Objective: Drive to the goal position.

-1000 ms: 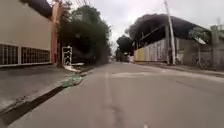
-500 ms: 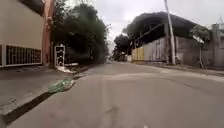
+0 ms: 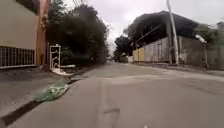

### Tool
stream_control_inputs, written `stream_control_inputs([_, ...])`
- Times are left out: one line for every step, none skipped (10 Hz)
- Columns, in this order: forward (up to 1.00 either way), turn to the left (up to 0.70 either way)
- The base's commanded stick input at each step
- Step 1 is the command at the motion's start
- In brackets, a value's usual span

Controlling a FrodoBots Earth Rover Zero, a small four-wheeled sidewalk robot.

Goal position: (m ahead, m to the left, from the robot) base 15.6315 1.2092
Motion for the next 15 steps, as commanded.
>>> stream_control_inputs([0.85,0.02])
stream_control_inputs([0.85,0.0])
stream_control_inputs([0.85,0.0])
stream_control_inputs([0.85,0.0])
stream_control_inputs([0.85,0.0])
stream_control_inputs([0.85,0.0])
stream_control_inputs([0.85,0.0])
stream_control_inputs([0.85,0.0])
stream_control_inputs([0.81,0.0])
stream_control_inputs([0.73,0.0])
stream_control_inputs([0.7,0.0])
stream_control_inputs([0.7,0.0])
stream_control_inputs([0.7,0.0])
stream_control_inputs([0.7,0.0])
stream_control_inputs([0.7,0.0])
